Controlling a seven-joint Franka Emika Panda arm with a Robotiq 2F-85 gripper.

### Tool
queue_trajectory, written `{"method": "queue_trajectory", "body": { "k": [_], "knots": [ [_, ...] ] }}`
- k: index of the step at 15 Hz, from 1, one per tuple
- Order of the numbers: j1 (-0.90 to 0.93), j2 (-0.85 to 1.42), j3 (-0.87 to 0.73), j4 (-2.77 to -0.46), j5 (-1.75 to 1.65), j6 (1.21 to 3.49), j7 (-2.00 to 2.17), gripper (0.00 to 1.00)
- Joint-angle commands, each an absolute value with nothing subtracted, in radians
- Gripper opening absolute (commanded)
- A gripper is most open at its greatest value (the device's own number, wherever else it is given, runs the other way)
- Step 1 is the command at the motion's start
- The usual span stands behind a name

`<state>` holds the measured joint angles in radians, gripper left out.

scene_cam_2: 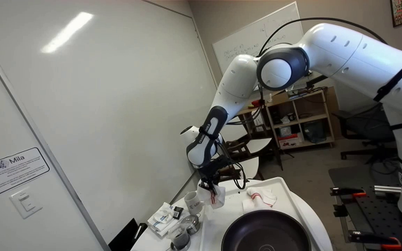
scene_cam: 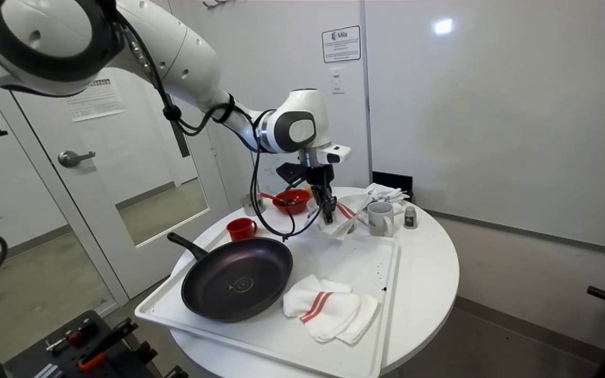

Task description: Use the towel to wipe the pan

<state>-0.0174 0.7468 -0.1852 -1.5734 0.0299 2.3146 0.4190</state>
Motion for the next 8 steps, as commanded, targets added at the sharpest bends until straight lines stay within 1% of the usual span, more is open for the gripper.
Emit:
{"method": "queue_trajectory", "body": {
  "k": [1, 5, 6, 8],
  "knots": [
    [0.037, 0.603, -0.220, -1.813, -0.001, 2.464, 0.493, 0.09],
    [0.078, 0.490, -0.250, -2.009, -0.009, 2.574, 0.549, 0.09],
    [0.041, 0.596, -0.220, -1.859, 0.016, 2.511, 0.504, 0.16],
    [0.052, 0.548, -0.228, -1.934, 0.010, 2.539, 0.520, 0.16]
  ]
}}
